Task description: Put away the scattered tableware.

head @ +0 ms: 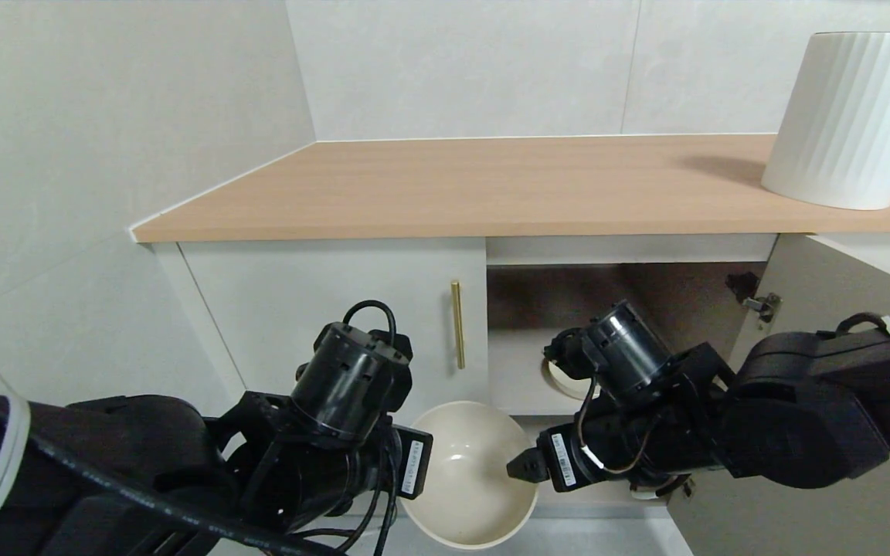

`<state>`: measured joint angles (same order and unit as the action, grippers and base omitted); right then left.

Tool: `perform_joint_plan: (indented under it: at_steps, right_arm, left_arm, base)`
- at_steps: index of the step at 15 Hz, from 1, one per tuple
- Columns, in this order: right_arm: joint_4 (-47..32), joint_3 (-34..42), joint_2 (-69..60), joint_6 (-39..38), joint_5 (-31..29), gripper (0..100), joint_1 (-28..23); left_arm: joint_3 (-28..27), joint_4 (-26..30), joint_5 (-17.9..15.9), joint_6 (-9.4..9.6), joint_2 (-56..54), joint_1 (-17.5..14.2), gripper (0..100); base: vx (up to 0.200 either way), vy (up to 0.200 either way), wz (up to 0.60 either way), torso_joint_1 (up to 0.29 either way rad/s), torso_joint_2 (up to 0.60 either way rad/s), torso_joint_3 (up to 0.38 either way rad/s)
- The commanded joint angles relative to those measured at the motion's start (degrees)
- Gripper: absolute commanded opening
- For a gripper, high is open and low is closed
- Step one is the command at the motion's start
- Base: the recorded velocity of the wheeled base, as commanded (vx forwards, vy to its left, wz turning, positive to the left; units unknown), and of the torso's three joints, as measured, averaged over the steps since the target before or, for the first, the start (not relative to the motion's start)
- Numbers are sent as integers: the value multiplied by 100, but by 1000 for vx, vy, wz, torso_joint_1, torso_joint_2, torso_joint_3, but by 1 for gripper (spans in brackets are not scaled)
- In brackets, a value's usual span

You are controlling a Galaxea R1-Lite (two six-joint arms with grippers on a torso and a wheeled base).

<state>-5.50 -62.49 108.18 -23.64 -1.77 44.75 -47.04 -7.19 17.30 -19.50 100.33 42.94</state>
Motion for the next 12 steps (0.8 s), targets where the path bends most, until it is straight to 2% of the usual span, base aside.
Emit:
perform_joint_plan:
  at_steps: [1,12]
  right_arm:
    - [5,-26,98,-9,1,0,-2]
    - [-4,-9,89,-1,1,0,86]
  left_arm:
    - [2,-1,10,-1,-75,13,0]
    - [11,-1,10,-9,-119,39,0]
  base:
    - [0,0,0,0,0,0]
    - [0,0,0,0,0,0]
